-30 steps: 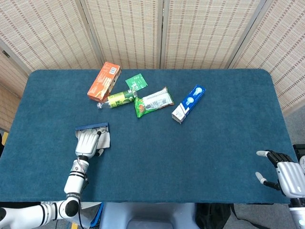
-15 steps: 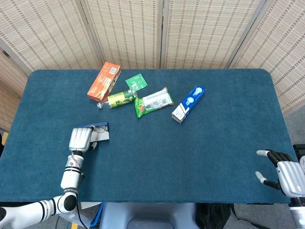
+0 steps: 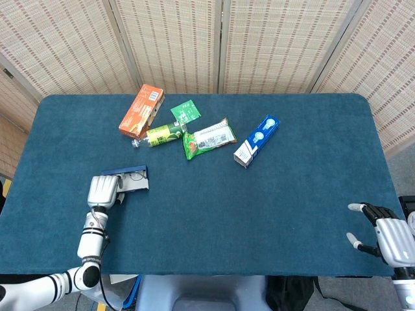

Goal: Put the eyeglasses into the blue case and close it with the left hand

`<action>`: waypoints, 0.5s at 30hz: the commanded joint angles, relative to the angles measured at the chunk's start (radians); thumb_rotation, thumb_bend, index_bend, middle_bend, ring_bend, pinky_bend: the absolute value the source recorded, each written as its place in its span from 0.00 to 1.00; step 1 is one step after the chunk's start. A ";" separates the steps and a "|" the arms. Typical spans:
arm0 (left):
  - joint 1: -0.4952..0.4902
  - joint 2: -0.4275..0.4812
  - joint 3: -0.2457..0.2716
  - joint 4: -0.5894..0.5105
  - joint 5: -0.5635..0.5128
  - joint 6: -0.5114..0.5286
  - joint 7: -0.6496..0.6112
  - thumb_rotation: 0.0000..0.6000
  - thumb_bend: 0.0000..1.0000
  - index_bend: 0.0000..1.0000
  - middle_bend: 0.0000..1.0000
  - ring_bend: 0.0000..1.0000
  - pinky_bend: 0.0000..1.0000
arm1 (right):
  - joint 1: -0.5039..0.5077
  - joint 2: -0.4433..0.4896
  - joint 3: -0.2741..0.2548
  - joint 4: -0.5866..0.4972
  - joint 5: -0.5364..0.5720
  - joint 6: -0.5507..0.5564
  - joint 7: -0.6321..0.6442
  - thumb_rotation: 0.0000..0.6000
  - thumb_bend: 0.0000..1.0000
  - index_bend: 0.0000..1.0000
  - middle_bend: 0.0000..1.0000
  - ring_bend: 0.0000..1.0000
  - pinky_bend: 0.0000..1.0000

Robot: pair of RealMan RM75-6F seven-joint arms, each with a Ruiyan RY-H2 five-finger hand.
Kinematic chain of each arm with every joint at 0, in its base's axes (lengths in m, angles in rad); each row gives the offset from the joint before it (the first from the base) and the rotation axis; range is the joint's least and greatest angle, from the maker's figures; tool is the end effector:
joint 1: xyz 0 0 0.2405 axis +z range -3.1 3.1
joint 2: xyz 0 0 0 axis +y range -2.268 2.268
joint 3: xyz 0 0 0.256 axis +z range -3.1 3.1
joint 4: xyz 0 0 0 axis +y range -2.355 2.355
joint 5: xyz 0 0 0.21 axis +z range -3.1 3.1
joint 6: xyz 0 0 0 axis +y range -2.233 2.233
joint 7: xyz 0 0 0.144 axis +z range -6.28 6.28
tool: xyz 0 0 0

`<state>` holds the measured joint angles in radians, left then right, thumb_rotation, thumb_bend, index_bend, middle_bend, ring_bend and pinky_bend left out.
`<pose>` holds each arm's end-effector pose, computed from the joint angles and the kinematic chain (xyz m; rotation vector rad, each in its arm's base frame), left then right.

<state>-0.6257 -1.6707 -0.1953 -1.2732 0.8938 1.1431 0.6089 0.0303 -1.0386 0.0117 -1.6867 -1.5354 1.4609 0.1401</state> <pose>-0.2314 0.3467 -0.0092 -1.5346 -0.8706 -0.6132 -0.3111 -0.1552 0.1674 1.3635 -1.0742 0.9433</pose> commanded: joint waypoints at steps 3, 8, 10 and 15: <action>0.002 0.004 0.000 -0.005 0.003 -0.001 0.002 1.00 0.35 0.56 1.00 1.00 1.00 | -0.001 0.000 0.000 0.000 0.001 0.001 0.000 1.00 0.22 0.29 0.29 0.30 0.26; 0.002 0.012 0.000 -0.020 -0.002 -0.007 0.017 1.00 0.37 0.56 1.00 1.00 1.00 | -0.001 -0.001 -0.001 0.001 0.002 0.000 0.001 1.00 0.21 0.29 0.29 0.30 0.26; 0.002 0.018 -0.002 -0.031 -0.004 -0.010 0.017 1.00 0.39 0.57 1.00 1.00 1.00 | -0.001 -0.001 -0.001 0.002 0.003 0.000 0.001 1.00 0.21 0.29 0.29 0.30 0.26; 0.005 0.036 0.000 -0.049 0.013 -0.016 -0.003 1.00 0.45 0.62 1.00 1.00 1.00 | -0.002 -0.001 -0.001 0.003 0.003 0.002 0.002 1.00 0.21 0.29 0.29 0.30 0.26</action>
<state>-0.6219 -1.6390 -0.1959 -1.3191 0.9013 1.1295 0.6138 0.0282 -1.0399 0.0106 -1.6838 -1.5325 1.4625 0.1417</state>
